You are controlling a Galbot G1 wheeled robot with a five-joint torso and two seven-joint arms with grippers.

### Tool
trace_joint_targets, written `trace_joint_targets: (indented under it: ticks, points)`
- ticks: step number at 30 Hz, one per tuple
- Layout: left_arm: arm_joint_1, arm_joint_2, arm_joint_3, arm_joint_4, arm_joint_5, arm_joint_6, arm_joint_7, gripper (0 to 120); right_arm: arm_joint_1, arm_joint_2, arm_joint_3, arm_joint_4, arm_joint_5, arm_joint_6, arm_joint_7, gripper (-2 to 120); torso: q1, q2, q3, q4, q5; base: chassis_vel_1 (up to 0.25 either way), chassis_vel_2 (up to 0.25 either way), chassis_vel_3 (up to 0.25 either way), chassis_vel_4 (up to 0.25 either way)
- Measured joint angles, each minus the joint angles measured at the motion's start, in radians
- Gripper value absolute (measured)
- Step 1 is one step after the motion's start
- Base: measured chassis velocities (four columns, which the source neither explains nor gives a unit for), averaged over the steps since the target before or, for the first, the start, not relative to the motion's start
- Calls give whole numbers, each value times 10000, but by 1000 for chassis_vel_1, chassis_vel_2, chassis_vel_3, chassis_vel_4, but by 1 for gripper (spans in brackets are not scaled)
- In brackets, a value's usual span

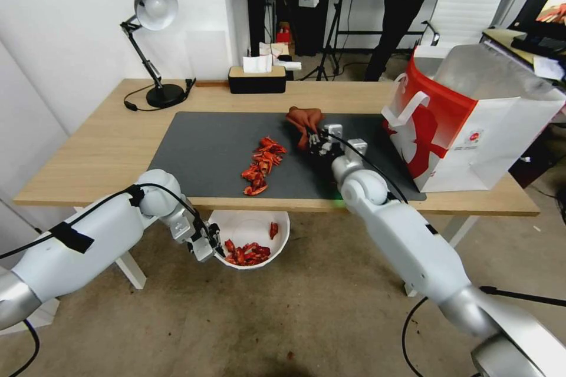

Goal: Sweep shrimp from table into container with towel, then put container into takeout bag.

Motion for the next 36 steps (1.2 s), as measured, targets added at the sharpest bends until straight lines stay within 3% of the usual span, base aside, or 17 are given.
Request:
trace_joint_targets:
  ticks: [6,10,15,36]
  points:
    - [5,9,-57,74,9,-26,0,0,837,139,-809,-1216,-413,-28,-895,7,-2,2,-2,-2,1,0,0,0,0]
    - [-16,-19,-63,108,9,-30,-1,0,966,124,-1057,-1321,-510,-13,-1206,7,-1,3,-2,-3,0,0,0,0,0]
    - [-45,-65,-69,199,9,-57,-10,0,782,-224,-1487,-650,-531,-5,-1967,7,-2,3,-2,-2,2,0,0,0,0]
    - [-286,62,-79,464,-39,-159,-22,0,-562,-1561,-1641,1668,-433,138,-2378,7,-3,3,-3,-3,2,0,0,0,0]
